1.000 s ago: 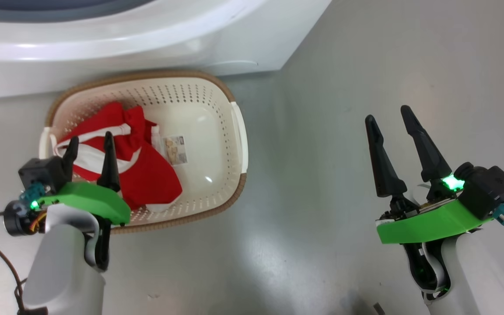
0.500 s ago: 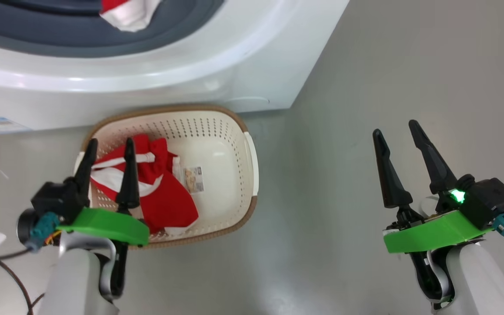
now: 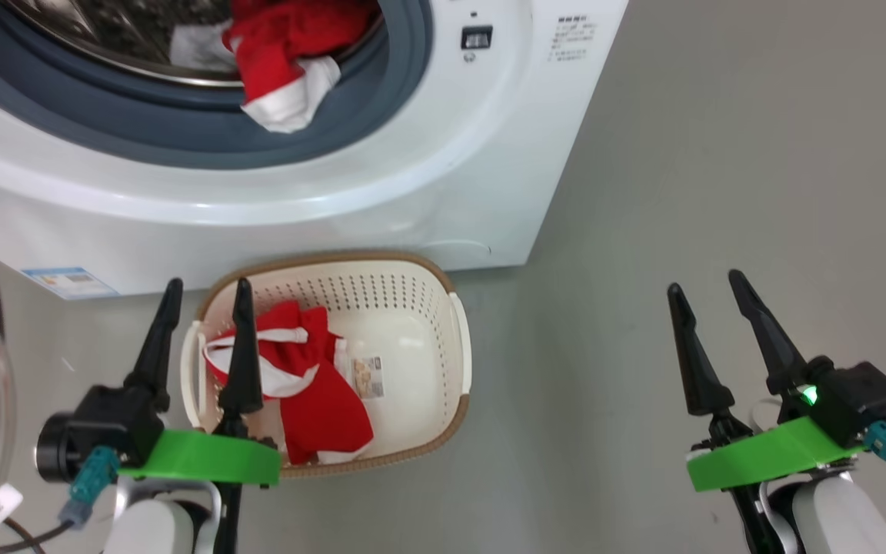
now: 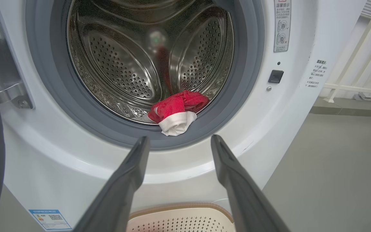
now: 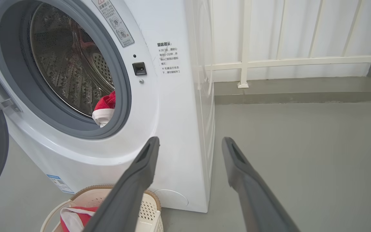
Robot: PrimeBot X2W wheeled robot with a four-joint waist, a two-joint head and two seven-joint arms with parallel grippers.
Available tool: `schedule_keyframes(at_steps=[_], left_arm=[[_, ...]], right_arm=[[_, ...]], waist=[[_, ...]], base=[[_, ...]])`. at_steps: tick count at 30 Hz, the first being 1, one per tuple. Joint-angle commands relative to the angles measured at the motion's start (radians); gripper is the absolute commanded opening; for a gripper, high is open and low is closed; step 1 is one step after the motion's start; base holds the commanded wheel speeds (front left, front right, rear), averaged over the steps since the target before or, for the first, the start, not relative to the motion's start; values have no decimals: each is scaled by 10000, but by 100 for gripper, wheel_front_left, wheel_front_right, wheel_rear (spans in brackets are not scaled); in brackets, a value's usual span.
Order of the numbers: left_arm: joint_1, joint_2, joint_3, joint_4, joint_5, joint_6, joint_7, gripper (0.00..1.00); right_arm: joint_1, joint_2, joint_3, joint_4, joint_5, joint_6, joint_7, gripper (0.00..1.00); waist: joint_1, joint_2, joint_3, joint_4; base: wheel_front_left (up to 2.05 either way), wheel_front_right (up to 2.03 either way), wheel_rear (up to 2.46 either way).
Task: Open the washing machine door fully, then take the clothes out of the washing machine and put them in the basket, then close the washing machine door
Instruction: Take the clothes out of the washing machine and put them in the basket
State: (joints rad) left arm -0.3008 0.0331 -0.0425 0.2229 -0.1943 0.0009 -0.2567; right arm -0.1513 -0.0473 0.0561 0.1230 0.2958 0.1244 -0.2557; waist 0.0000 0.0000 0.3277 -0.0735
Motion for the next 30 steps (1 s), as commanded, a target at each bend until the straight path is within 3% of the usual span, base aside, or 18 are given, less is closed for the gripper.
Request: schedule_keyframes(at_steps=[1,30], left_arm=[[296,172,231,-456,44,76,-51,100],[3127,172,535,-1333,148,222,-51,100]], right_arm=[[225,-29,74,-284,-139,63,-61,100],[2904,-29,-745,-1274,-341,63,-61,100]], waist=[[0,0,-563,218],[0,0,-3001,213]], base=[[0,0,0],[0,0,0]])
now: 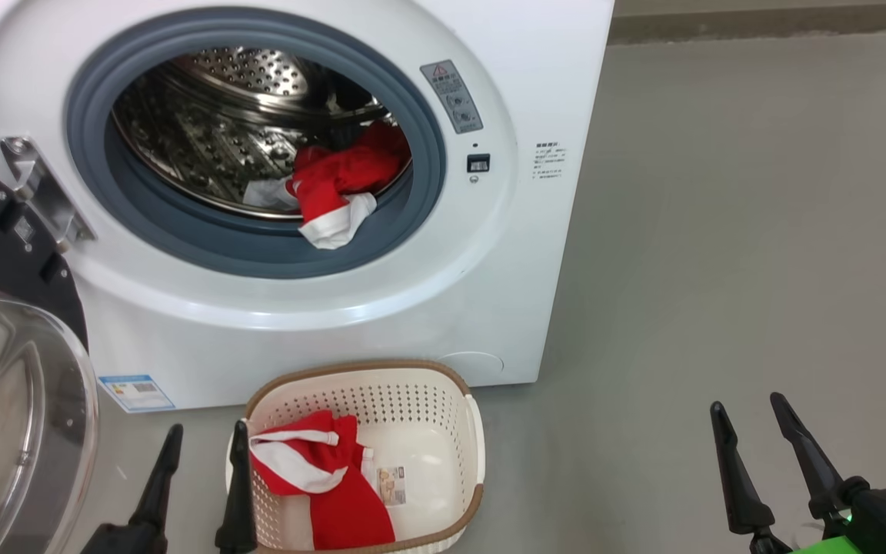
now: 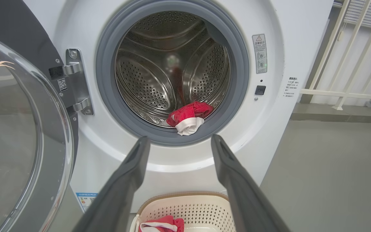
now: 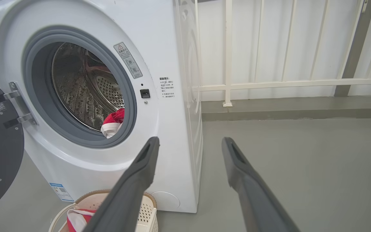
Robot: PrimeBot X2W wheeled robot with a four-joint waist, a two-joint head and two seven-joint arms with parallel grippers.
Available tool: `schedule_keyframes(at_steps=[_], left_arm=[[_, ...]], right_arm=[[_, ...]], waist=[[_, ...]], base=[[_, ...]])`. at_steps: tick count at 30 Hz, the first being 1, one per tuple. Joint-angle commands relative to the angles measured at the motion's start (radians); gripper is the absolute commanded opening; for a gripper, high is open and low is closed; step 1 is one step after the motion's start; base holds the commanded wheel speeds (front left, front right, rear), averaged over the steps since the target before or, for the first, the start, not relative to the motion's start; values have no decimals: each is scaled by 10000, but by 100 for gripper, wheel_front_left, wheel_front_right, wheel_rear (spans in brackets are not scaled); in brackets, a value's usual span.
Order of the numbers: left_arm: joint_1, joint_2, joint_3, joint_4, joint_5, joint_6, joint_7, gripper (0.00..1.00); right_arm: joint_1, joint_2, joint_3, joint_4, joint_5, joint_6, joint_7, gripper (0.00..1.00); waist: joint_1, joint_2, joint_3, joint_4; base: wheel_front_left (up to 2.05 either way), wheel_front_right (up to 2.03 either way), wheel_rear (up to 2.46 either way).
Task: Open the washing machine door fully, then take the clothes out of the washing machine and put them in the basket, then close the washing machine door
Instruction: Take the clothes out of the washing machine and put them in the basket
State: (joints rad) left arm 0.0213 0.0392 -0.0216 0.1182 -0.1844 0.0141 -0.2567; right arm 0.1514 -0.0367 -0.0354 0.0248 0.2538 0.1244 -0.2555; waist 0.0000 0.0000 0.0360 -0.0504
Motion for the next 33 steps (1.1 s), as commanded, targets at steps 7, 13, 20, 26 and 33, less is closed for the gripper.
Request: schedule_keyframes(at_steps=[7,13,20,26,33], left_arm=[[328,110,363,-377,78,140,-51,100],[342,110,355,-313,73,86,-51,100],[280,110,358,-238,73,54,-51,100],[281,110,327,-232,84,43,-51,100],[223,110,288,-269,110,63,-51,100]], right_arm=[[97,-135,87,-406,40,63,-63,100],[179,-135,122,-427,49,63,-63,100],[230,-135,162,-419,27,63,-63,100],[230,-135,163,-441,9,63,-63,100],[215,-135,158,-448,20,63,-63,100]], waist=[[0,0,-287,10],[0,0,-367,74],[0,0,-407,95],[0,0,-392,109],[0,0,-328,169]], base=[[0,0,0],[0,0,0],[0,0,0],[0,0,0],[0,0,0]])
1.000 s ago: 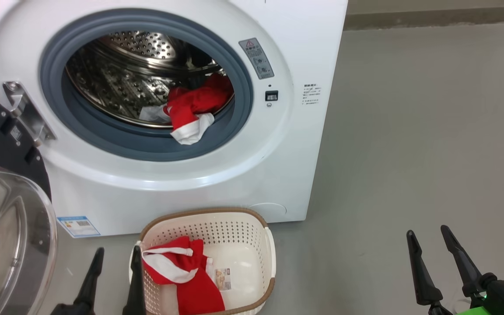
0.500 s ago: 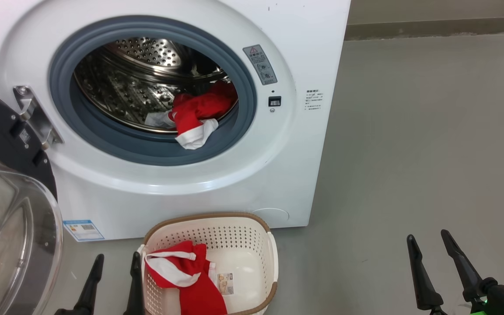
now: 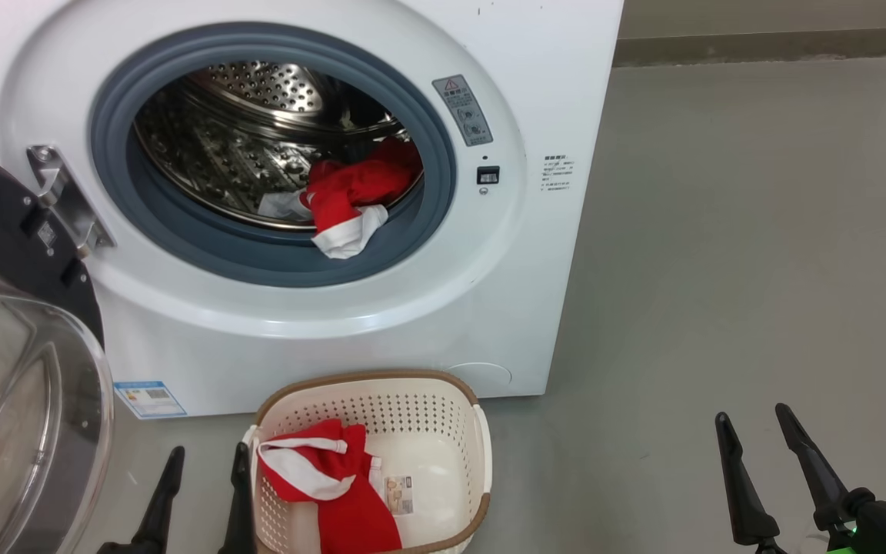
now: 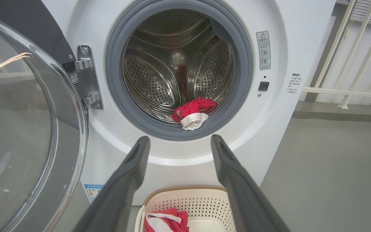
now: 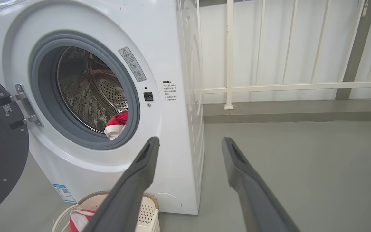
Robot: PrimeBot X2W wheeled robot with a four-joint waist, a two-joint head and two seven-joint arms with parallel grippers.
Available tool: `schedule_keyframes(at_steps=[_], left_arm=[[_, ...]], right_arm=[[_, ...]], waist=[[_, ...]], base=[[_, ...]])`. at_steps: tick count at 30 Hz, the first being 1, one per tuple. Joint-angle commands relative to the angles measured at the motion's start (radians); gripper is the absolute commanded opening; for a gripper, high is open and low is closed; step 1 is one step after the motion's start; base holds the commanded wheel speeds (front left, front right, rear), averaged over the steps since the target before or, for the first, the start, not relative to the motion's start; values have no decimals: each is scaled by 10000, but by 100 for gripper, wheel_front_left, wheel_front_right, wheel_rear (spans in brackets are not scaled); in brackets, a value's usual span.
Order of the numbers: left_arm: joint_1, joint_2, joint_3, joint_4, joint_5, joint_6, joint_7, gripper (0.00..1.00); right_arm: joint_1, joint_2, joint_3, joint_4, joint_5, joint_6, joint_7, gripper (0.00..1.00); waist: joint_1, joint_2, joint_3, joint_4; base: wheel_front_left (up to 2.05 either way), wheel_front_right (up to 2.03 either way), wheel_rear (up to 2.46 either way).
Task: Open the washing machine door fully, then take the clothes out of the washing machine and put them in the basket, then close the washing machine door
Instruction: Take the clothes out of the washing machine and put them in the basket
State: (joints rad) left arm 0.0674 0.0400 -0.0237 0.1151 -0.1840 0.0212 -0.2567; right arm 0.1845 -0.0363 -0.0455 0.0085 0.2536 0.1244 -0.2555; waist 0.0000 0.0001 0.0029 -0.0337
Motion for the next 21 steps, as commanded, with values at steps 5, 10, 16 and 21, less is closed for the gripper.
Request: schedule_keyframes(at_steps=[5,10,16,21], left_arm=[[-255,103,260,-294,106,-1,-51,100],[-315,103,245,-409,113,36,-51,100],[-872,103,94,-498,73,50,-51,100],[-1491,102,73,-556,-173,49,-51,100]], right_arm=[[-139,-139,299,-280,0,63,-63,100],[-201,-139,328,-338,40,63,-63,100],[-465,-139,321,-440,53,63,-63,100],[-791,-139,374,-487,68,63,-63,100]], waist=[[0,-1,54,31],[0,-1,309,-9],[0,-1,1025,7],[0,-1,1683,8]], base=[[0,0,0],[0,0,0],[0,0,0],[0,0,0]])
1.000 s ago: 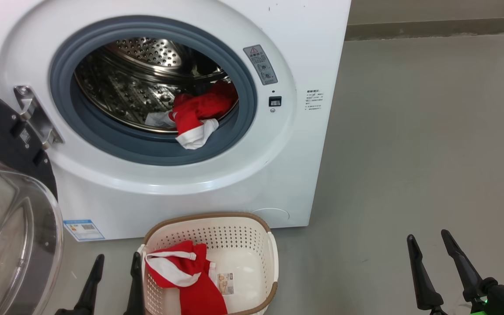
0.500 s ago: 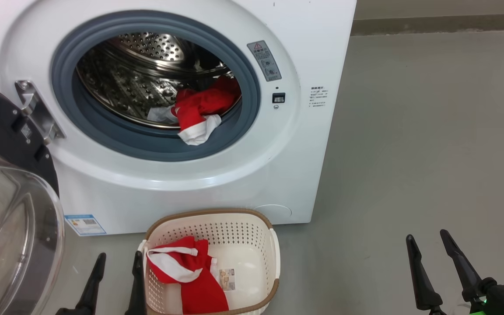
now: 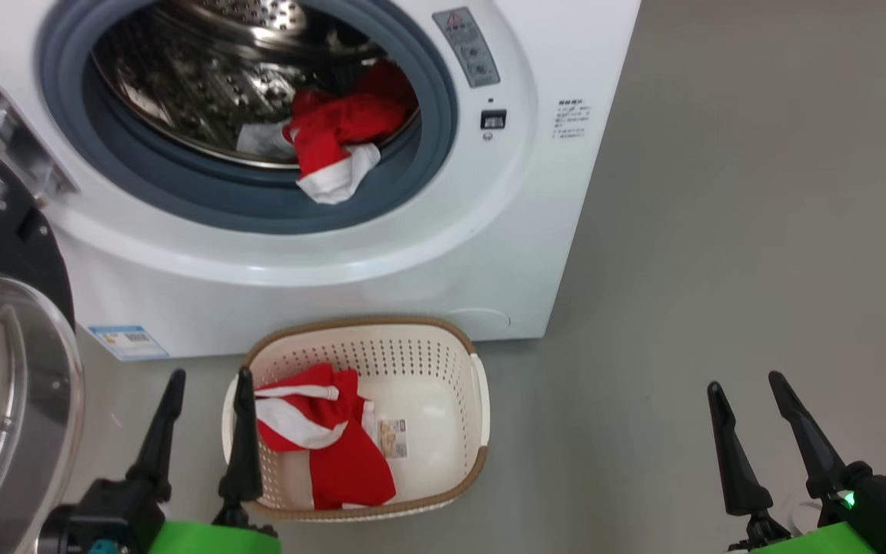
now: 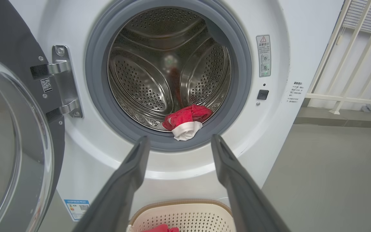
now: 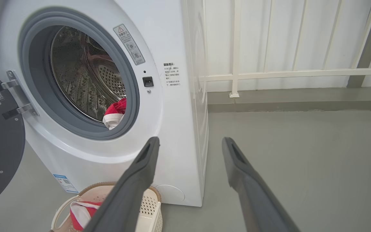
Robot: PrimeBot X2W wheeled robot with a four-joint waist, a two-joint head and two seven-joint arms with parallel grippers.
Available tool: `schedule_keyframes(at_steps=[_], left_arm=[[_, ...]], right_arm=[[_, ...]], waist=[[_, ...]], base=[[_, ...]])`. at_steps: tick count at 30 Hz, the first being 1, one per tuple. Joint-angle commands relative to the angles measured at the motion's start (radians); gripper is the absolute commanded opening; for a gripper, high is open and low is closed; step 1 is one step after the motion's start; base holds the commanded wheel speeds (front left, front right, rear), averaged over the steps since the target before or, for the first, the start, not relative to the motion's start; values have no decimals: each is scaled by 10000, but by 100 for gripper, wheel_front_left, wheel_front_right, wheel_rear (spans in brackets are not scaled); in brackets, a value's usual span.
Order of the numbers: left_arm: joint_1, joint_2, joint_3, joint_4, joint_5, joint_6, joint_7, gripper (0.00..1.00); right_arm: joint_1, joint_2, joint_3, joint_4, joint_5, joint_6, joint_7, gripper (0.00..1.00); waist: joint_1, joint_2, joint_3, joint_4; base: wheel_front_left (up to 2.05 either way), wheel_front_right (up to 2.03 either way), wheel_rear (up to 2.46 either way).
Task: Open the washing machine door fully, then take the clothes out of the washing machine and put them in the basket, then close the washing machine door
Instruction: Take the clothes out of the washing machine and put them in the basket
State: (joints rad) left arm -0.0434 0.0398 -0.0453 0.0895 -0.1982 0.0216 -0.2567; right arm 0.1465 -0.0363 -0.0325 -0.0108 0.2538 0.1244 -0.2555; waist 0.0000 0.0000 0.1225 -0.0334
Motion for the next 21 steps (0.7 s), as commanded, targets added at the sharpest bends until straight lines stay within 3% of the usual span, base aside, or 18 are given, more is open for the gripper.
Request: schedule_keyframes(at_steps=[1,21], left_arm=[[-498,104,297,-302,-36,42,-51,100],[-2753,152,1006,253,78,-243,-51,100]], right_arm=[[-471,-139,251,-291,66,63,-63,100],[-1544,-139,465,-253,202,63,-63,100]], waist=[[0,0,606,5],[0,0,2535,-320]], base=[[0,0,0],[0,0,0]])
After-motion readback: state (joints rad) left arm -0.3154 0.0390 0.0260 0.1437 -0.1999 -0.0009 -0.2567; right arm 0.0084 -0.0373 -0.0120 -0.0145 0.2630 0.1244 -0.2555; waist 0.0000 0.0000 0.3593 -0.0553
